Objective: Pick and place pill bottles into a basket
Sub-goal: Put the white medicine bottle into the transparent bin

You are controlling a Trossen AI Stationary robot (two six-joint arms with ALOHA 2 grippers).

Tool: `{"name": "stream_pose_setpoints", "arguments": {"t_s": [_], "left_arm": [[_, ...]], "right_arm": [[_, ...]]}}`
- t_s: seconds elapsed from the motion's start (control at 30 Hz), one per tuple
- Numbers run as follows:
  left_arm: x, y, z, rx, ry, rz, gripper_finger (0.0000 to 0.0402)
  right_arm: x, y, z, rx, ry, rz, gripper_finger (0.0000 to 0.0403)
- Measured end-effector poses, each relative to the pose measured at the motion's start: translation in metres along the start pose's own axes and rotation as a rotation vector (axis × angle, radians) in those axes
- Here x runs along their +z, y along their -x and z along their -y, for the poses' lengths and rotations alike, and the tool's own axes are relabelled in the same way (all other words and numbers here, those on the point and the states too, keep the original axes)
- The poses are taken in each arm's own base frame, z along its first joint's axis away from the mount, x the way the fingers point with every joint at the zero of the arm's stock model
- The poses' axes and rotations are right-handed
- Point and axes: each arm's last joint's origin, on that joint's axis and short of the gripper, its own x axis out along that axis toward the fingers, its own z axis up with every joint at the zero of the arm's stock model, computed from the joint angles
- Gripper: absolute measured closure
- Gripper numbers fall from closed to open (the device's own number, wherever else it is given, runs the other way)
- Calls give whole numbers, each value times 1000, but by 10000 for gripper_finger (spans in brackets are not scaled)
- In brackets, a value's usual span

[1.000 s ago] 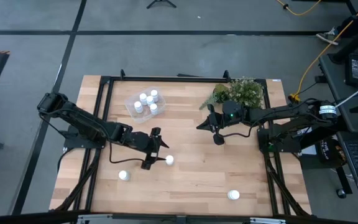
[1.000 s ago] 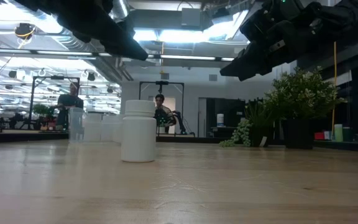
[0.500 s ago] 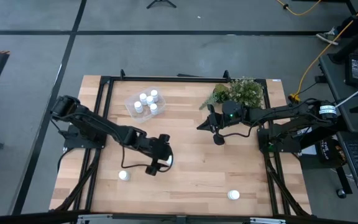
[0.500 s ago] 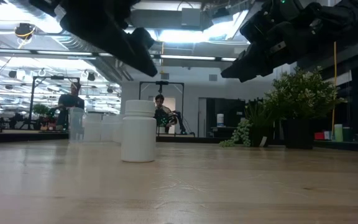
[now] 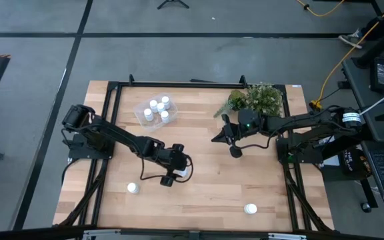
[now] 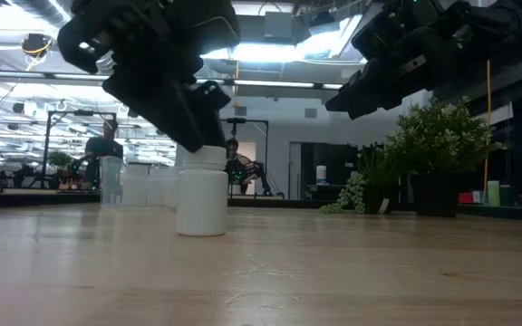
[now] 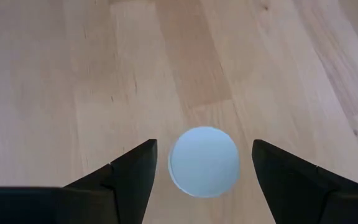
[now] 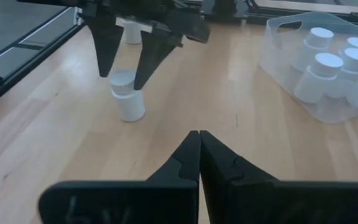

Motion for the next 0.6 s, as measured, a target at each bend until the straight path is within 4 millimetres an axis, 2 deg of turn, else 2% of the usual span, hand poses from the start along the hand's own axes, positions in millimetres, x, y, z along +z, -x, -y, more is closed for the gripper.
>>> {"name": "stream_pose_setpoints", "arguments": {"t_s": [0.6], "left_arm": [[-3, -1, -1, 35, -72, -36, 148]], "right_arm": [[0, 0, 0, 0, 2, 2, 396]]}}
